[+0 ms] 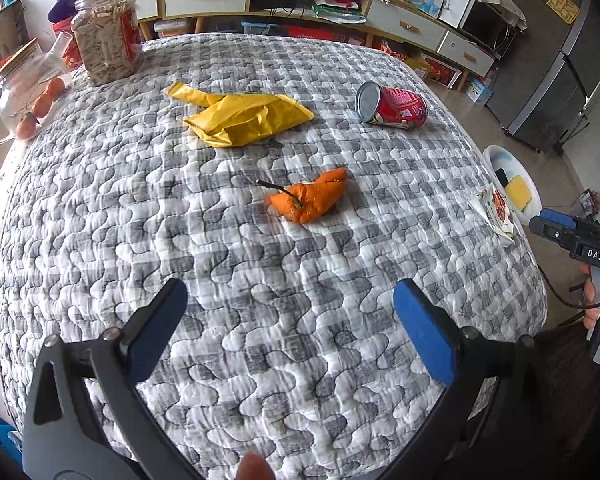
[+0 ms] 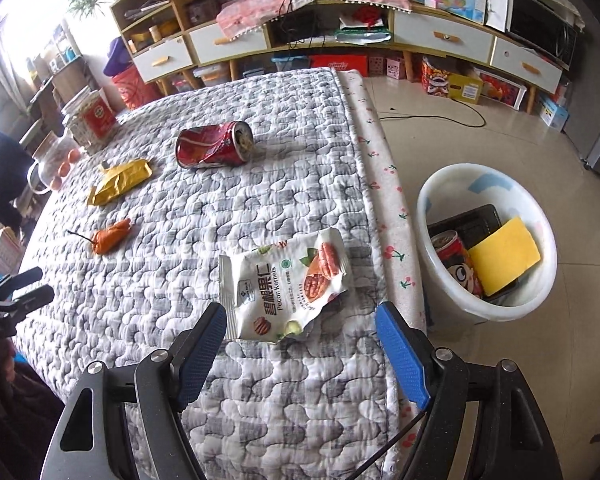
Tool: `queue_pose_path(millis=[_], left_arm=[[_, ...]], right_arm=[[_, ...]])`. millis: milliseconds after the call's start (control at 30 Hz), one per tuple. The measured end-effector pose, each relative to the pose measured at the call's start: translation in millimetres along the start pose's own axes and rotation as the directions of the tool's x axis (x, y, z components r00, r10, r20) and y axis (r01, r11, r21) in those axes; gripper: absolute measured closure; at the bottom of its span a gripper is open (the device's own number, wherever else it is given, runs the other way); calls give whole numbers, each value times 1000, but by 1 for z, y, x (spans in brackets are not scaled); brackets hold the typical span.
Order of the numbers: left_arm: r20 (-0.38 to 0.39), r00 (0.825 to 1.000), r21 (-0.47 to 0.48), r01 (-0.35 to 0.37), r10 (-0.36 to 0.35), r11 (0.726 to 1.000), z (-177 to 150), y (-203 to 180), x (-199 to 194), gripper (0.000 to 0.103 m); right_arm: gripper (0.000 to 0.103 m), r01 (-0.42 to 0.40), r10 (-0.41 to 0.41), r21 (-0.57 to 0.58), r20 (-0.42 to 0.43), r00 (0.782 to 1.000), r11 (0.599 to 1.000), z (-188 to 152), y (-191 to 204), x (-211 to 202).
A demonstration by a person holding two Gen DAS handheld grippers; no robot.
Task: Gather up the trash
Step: 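Grasp the white snack bag by its edge with the right tool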
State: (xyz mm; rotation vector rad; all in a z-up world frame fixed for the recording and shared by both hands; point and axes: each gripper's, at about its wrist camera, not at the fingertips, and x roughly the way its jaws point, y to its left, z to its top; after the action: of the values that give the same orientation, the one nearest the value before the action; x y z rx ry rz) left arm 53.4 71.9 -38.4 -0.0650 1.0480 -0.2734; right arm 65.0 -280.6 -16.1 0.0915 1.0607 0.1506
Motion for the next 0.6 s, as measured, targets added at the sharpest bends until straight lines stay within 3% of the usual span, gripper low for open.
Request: queue_pose_path(millis=[600], left_arm=[[-4, 1000, -31, -11, 11, 999, -5, 17, -5, 1]], right_arm=[[25, 51, -60, -156, -48, 997, 986, 5, 55, 38]])
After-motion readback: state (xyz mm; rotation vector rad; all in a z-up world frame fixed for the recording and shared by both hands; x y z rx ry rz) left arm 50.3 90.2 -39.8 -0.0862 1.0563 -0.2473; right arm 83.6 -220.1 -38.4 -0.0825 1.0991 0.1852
